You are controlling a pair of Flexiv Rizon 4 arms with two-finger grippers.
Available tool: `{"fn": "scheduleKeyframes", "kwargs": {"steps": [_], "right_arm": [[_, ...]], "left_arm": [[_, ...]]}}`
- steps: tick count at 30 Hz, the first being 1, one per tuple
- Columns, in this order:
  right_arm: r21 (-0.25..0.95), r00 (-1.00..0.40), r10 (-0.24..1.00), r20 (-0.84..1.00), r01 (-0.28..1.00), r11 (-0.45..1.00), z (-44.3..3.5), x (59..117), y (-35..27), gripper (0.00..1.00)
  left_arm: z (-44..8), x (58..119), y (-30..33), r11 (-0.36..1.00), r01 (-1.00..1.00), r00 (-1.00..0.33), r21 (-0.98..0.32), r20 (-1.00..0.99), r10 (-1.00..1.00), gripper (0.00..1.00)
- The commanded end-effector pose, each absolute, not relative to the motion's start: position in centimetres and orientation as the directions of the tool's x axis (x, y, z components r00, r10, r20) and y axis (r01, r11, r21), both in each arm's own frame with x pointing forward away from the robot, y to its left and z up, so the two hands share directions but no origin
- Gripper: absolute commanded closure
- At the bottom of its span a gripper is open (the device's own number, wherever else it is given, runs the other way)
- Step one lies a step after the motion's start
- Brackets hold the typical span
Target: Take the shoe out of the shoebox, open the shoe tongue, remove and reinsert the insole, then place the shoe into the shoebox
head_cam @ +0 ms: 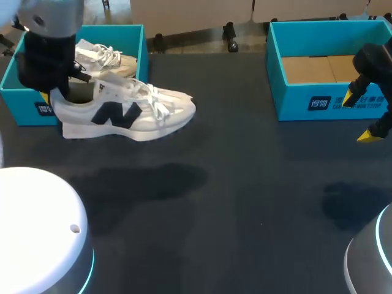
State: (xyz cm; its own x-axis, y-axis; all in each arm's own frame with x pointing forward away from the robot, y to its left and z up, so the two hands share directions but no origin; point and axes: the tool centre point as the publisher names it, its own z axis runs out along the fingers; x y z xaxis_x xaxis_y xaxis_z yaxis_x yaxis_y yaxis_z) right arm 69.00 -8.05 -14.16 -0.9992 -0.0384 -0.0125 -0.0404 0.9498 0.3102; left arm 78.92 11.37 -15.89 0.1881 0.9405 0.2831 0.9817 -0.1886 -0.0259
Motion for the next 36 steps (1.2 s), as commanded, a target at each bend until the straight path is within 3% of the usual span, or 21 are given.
{"fn": "scheduleKeyframes", "kwargs": {"steps": [1, 17, 36], "right_arm": [[0.308, -0.999, -0.039, -0.010, -0.040, 0.950, -14.2, 69.1, -8.0, 0.00], [0.308, -0.999, -0.039, -0.010, -0.040, 0.950, -14.2, 69.1, -8.0, 0.00], [0.308, -0.999, -0.039, -0.010, -0.040, 0.950, -14.2, 69.1, -8.0, 0.00]], "left_arm": [[-15.9, 78.0, 10.7, -0.187, 0.982, 0.185, -0.018, 0.280, 0.942, 1.00], [-17.5, 75.2, 6.1, -0.244, 0.969, 0.246, -0.040, 0.266, 0.932, 1.00], [-18.9, 73.4, 2.0, -0.226, 0.974, 0.224, -0.014, 0.207, 0.952, 1.00]]}}
